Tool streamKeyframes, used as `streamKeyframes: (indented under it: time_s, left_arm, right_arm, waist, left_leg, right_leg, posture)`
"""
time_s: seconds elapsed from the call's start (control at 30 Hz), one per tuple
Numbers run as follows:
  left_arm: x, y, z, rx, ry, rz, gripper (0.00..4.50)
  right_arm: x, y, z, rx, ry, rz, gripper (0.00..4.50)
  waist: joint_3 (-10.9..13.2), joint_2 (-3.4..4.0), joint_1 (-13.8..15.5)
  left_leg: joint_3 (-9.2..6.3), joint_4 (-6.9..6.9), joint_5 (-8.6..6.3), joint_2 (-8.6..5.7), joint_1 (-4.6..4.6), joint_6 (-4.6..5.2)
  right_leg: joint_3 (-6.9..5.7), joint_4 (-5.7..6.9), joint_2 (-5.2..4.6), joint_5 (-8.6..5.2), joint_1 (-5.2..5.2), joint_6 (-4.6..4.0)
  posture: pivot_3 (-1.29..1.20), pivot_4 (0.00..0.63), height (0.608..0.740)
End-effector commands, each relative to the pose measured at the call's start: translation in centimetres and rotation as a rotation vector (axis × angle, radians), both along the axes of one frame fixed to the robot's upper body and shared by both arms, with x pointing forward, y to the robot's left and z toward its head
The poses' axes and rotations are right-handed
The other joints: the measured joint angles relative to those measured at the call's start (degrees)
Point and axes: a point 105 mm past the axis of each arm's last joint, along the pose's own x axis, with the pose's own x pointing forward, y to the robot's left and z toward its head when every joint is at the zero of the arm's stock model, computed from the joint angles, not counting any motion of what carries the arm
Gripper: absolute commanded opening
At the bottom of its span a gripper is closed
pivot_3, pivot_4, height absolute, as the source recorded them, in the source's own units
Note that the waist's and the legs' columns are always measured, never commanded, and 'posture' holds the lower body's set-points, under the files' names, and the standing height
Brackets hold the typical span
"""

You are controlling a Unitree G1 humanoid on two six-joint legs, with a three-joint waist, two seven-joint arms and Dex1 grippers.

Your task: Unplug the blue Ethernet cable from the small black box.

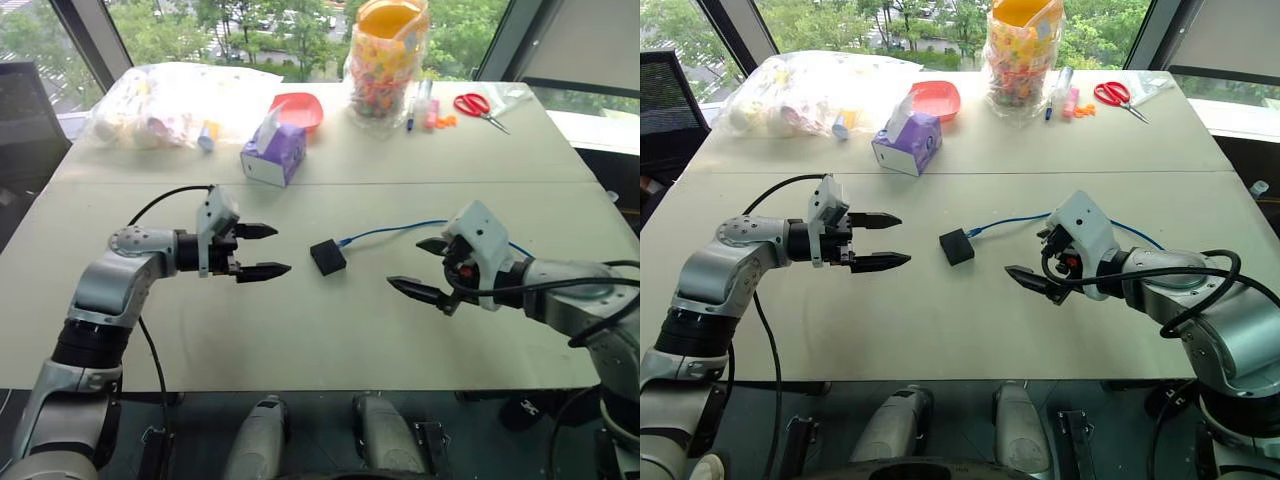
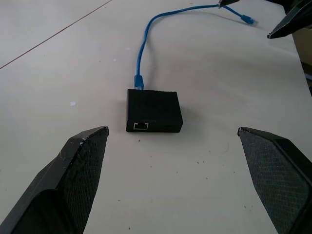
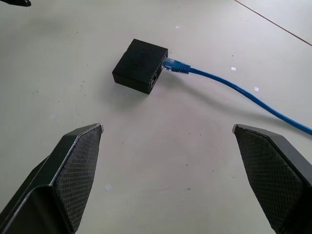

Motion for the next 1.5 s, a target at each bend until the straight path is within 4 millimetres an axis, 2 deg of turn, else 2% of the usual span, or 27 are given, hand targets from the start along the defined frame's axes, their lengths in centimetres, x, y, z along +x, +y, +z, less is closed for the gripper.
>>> streamKeyframes:
  time_s: [0.03, 0.5, 0.77, 0.9, 1.07, 1.33, 1.5]
  left_arm:
    - [0.0, -0.2, 1.0, -0.001, -0.041, -0.013, 4.45]
    - [0.0, -0.4, 1.1, 0.002, -0.037, -0.018, 4.45]
    - [-0.2, -0.6, 1.2, 0.002, -0.036, -0.022, 4.45]
    - [-0.3, -0.8, 1.3, 0.001, -0.039, -0.026, 4.45]
    - [-0.8, -1.3, 1.2, -0.006, -0.048, -0.028, 4.45]
    - [-1.2, -1.3, 1.1, -0.011, -0.081, 0.023, 4.45]
    - [-1.5, -1.0, 1.1, -0.017, -0.086, 0.047, 4.45]
  right_arm:
    - [0.1, 0.1, 1.1, -0.005, -0.043, 0.016, 4.50]
    - [0.7, -0.3, 1.4, -0.037, -0.038, 0.031, 4.50]
    - [2.3, -0.5, 1.8, -0.105, -0.055, 0.092, 4.50]
    - [4.2, 0.2, 2.1, -0.160, -0.086, 0.160, 4.50]
    - [7.7, 2.1, 1.6, -0.263, -0.103, 0.305, 4.50]
    - [13.1, 5.9, -0.8, -0.435, -0.112, 0.483, 4.50]
    - [14.1, 6.9, -2.1, -0.511, -0.090, 0.553, 4.50]
  waist:
    - [0.0, 0.00, 0.0]
    - [0.0, 0.00, 0.0]
    - [0.0, 0.00, -0.1]
    - [0.0, 0.02, -0.4]
    - [0.0, 0.03, -0.6]
    - [0.1, 0.02, -1.8]
    - [0.1, 0.03, -1.7]
  left_leg:
    - [0.00, 0.00, 0.00, 0.00, 0.00, 0.00]
    - [0.01, 0.01, 0.00, 0.00, 0.00, 0.00]
    - [0.01, 0.03, 0.00, 0.00, 0.01, 0.00]
    - [0.04, 0.04, 0.00, 0.00, 0.02, 0.00]
    - [0.06, 0.02, 0.00, 0.00, 0.02, -0.01]
    - [0.04, -0.03, 0.01, 0.00, 0.00, -0.02]
    - [0.03, -0.06, 0.02, -0.02, -0.04, -0.04]
  right_leg:
    - [0.00, 0.00, 0.00, 0.00, 0.00, 0.00]
    - [0.00, 0.01, 0.00, 0.01, 0.00, 0.01]
    - [0.00, 0.01, 0.00, 0.01, 0.00, 0.01]
    - [0.01, 0.01, 0.00, 0.01, -0.02, 0.01]
    - [0.01, 0.04, 0.01, 0.08, -0.04, 0.13]
    - [0.01, 0.13, 0.01, 0.16, -0.13, 0.24]
    - [0.02, 0.23, 0.01, 0.17, -0.24, 0.23]
  posture:
    - [0.00, 0.150, 0.740]
    - [0.00, 0.150, 0.740]
    - [0.00, 0.150, 0.740]
    - [0.00, 0.150, 0.740]
    - [0.00, 0.150, 0.740]
    - [0.00, 0.150, 0.740]
    - [0.00, 0.150, 0.740]
